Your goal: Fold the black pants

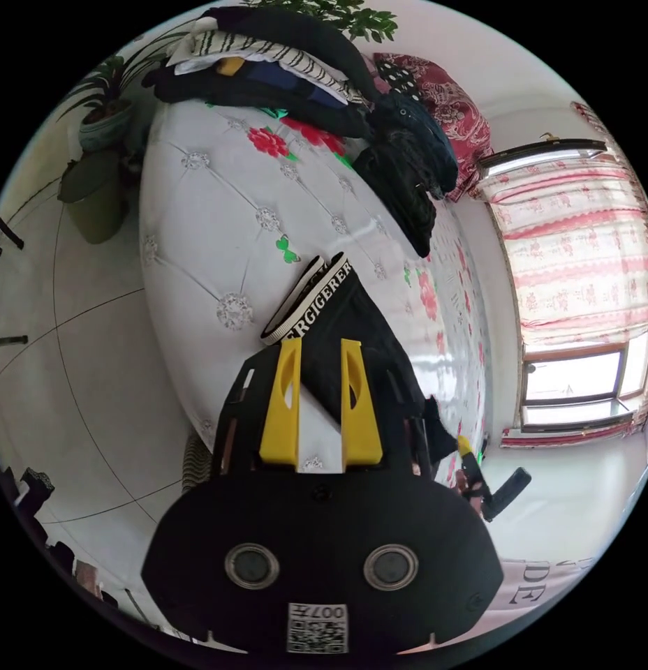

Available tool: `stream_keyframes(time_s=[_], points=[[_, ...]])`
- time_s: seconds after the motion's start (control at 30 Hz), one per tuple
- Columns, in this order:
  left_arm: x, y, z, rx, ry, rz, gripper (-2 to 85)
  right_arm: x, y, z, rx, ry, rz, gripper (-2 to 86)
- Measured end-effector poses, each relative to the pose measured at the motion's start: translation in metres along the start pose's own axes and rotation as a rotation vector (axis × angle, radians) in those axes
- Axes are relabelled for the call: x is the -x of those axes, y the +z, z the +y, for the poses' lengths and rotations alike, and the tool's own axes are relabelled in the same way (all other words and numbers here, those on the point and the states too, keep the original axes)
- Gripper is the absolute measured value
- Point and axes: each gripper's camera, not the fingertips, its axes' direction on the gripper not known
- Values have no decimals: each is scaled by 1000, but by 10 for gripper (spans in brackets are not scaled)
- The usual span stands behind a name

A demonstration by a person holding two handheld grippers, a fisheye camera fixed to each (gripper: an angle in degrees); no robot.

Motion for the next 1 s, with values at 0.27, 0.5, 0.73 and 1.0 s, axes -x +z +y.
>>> stream_keyframes(time_s=[0.27,0.5,0.73,1.0], points=[[1,-21,-8,-58,101,-9,100,28,16,12,57,11,33,40],[0,20,-18,3,65,-85,117,-6,-5,41,95,265,107,23],[-33,29,-23,47,104,-48,48,-9,-13,50,32,403,144,4],[-177,0,16,-15,461,232,6,-53,-57,88,-64,524,107,-1]])
